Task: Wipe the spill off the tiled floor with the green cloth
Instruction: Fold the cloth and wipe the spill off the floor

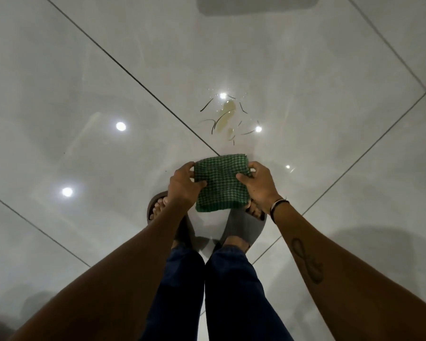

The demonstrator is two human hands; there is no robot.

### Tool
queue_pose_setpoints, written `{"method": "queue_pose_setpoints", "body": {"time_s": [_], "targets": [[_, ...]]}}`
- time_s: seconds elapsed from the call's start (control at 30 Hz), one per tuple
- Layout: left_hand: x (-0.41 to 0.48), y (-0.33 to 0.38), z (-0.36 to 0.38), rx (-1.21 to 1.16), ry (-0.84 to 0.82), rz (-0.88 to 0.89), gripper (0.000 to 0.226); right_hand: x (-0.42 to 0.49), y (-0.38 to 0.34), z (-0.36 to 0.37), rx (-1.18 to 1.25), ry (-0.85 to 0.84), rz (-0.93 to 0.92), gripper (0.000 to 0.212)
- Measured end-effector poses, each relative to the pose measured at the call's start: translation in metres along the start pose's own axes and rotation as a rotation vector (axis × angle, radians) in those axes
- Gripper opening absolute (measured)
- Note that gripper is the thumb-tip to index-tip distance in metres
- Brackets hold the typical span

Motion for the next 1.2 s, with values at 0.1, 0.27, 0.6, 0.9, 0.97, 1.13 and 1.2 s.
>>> {"method": "queue_pose_setpoints", "body": {"time_s": [0.1,0.27,0.6,0.9,0.97,1.13,1.2], "targets": [[0.017,0.017,0.016,-0.005,0.041,0.082,0.060,0.023,-0.011,-0.009,-0.076,0.113,-0.156,0.030],[0.044,0.040,0.033,0.190,0.116,0.285,0.062,0.047,-0.015,-0.002,-0.413,0.273,-0.402,0.078],[0.089,0.012,0.035,0.757,0.016,0.664,0.121,0.050,-0.009,0.104,-0.870,0.199,-0.871,0.084],[0.094,0.003,0.035,0.743,-0.016,0.687,0.123,0.082,0.023,0.022,-0.845,0.345,-0.626,0.090],[0.095,0.001,0.035,0.743,-0.028,0.695,0.124,0.102,-0.008,0.028,-0.818,0.379,-0.589,0.091],[0.094,0.006,0.034,0.750,-0.031,0.683,0.125,0.067,-0.020,0.075,-0.856,0.209,-0.792,0.091],[0.094,0.006,0.034,0.752,-0.024,0.678,0.125,0.058,0.007,0.057,-0.875,0.189,-0.770,0.090]]}}
Point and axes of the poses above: each hand's wrist, its own x-axis towards the middle knuckle, its own z-axis out of the palm, y = z × x, the point moved 10 cm from there along x, towards the middle knuckle, and after that the axes turned 15 degrees about y, right-handed, at the moved point
